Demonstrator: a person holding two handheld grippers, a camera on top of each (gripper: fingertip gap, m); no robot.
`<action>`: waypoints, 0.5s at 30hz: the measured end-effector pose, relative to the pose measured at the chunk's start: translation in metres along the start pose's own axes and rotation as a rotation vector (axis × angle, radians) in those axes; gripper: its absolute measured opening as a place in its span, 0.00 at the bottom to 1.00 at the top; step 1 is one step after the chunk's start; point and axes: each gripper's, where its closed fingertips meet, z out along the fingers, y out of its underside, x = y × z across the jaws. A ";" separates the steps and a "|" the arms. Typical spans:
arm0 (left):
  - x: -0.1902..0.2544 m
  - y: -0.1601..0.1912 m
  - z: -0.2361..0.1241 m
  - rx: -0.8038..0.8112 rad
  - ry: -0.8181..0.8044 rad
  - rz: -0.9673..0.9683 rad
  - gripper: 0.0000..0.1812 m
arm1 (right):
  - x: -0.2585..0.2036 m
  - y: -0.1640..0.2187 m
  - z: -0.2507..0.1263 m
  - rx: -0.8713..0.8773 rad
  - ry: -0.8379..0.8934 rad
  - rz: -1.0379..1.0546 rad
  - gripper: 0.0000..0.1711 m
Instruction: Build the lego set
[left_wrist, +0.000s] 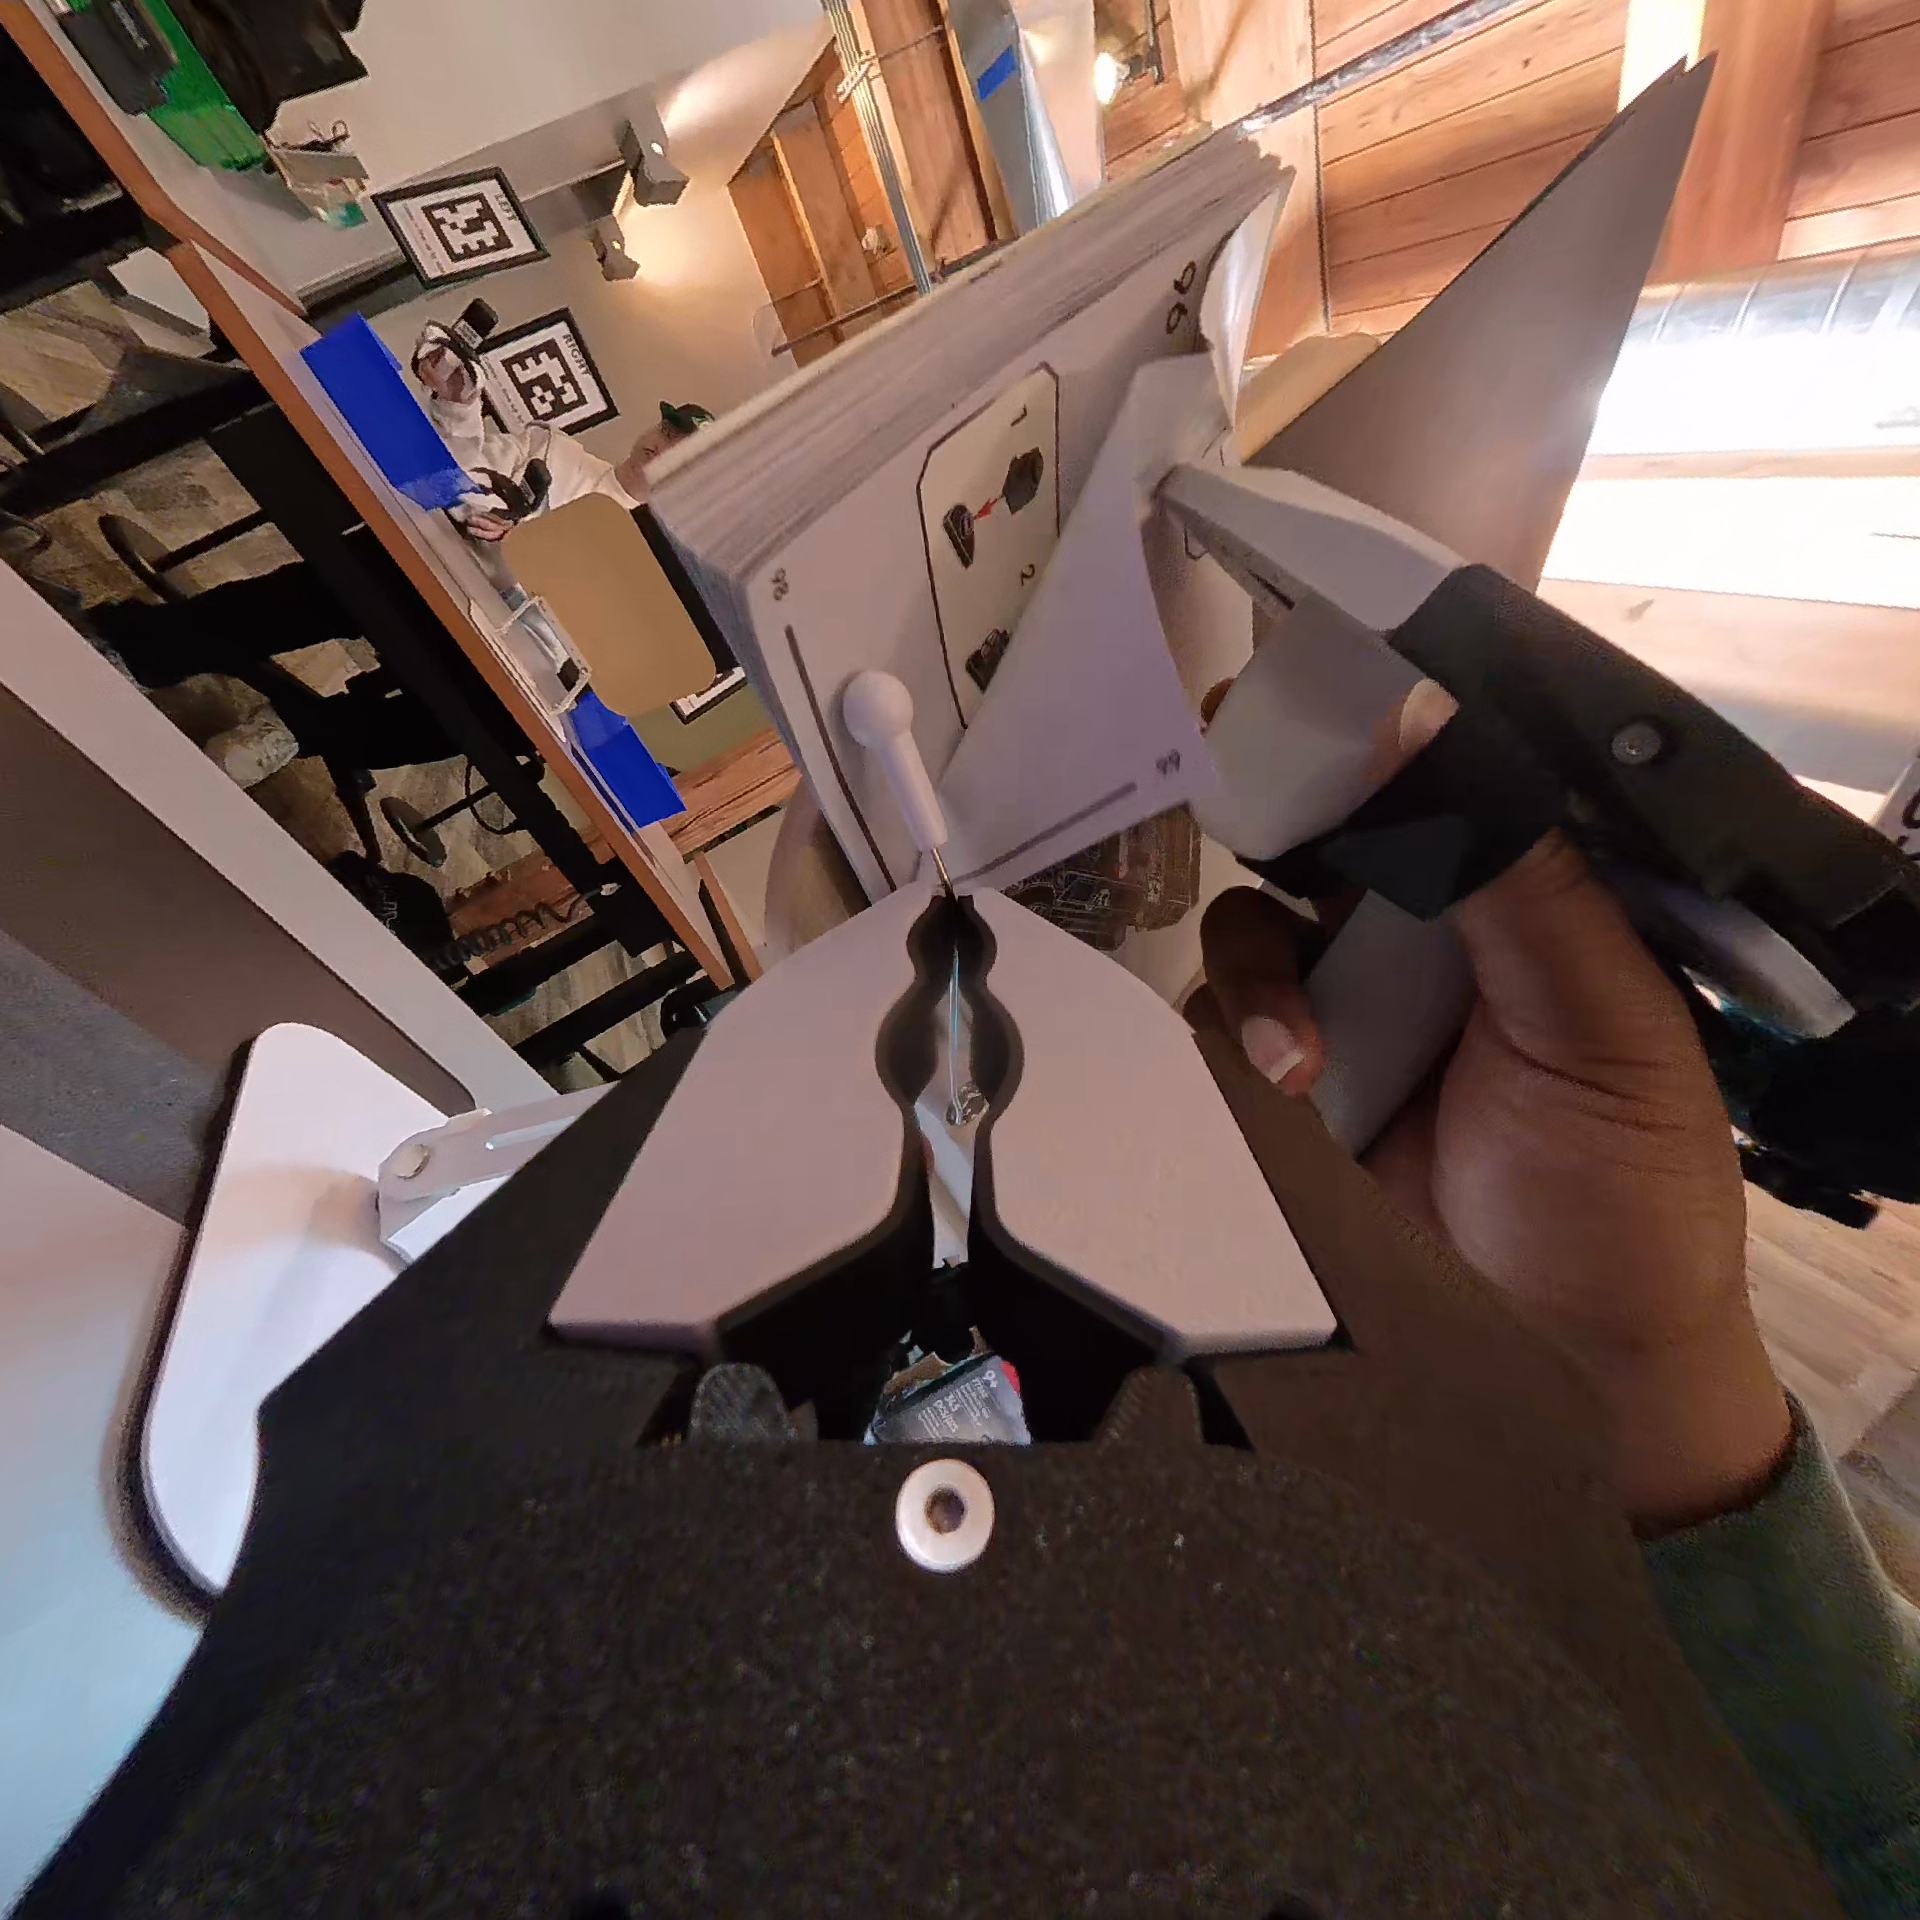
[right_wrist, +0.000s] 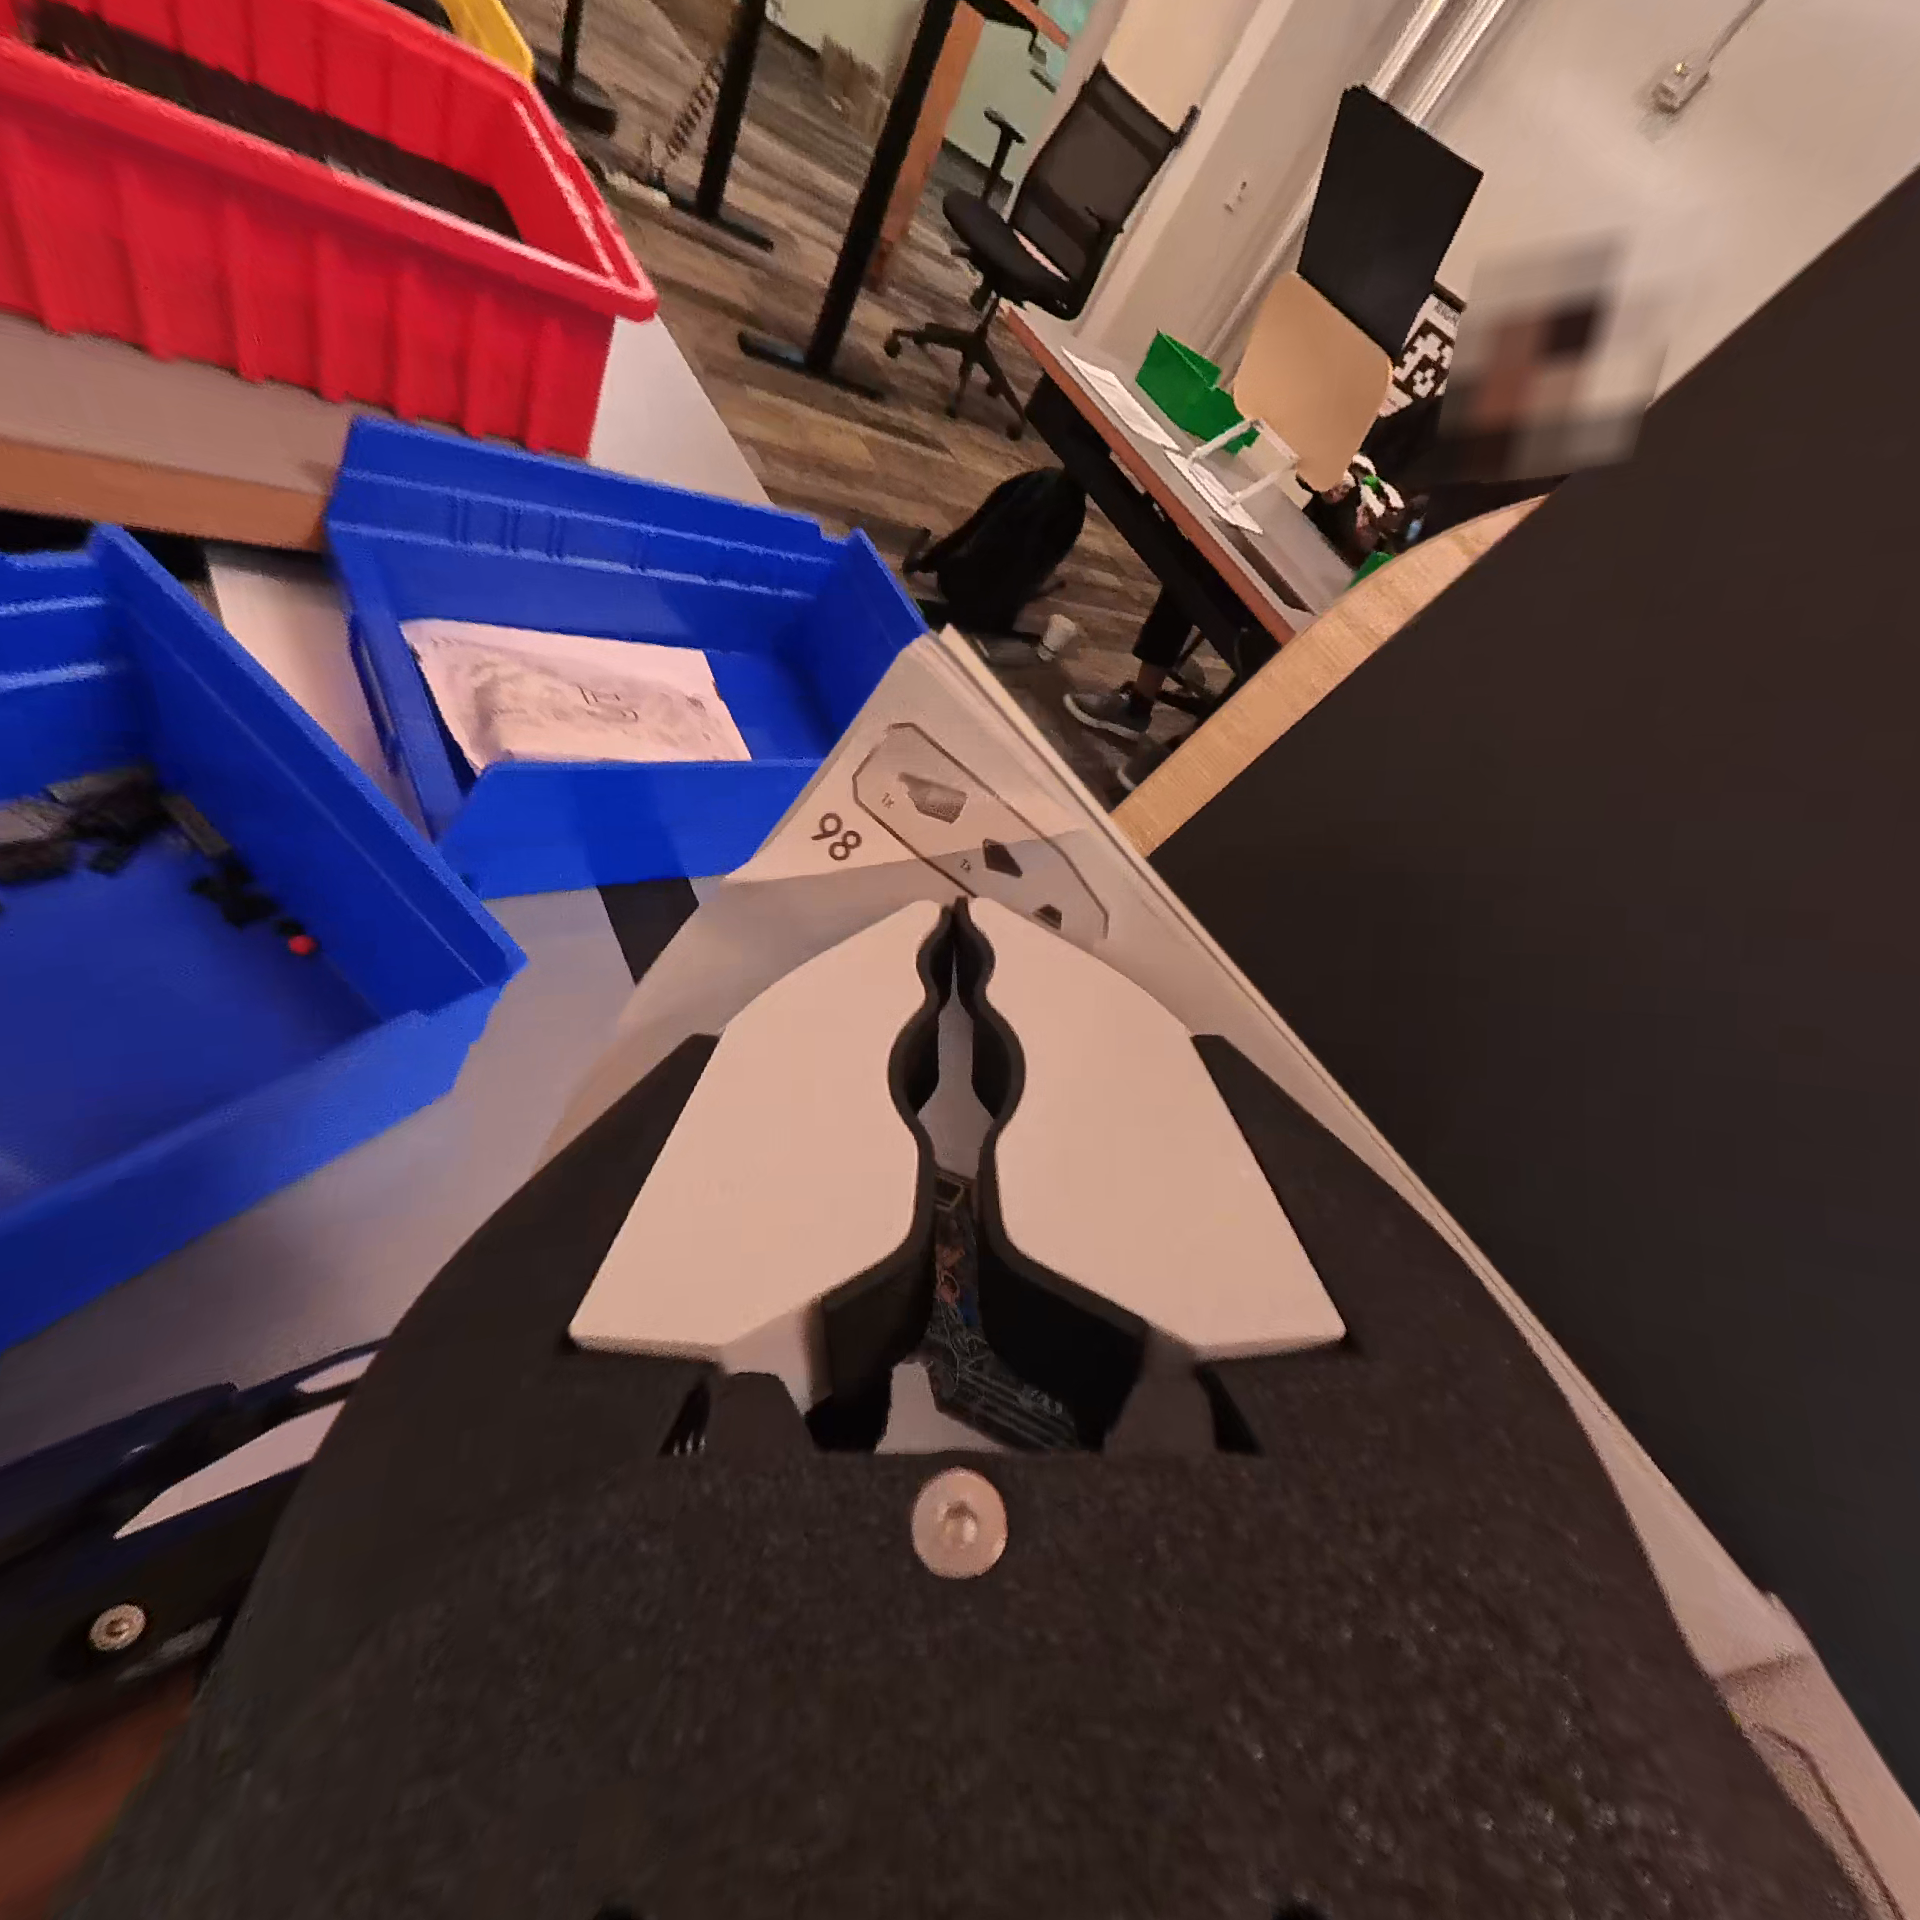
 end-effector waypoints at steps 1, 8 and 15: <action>0.000 0.000 0.000 -0.004 0.001 0.002 0.01 | 0.000 -0.001 0.000 0.007 -0.005 0.008 0.00; 0.007 0.001 0.003 -0.017 0.010 0.059 0.01 | -0.011 -0.004 0.008 -0.044 0.060 -0.148 0.00; -0.003 0.003 -0.004 -0.016 -0.011 -0.019 0.01 | -0.004 0.017 -0.009 -0.088 0.053 -0.066 0.00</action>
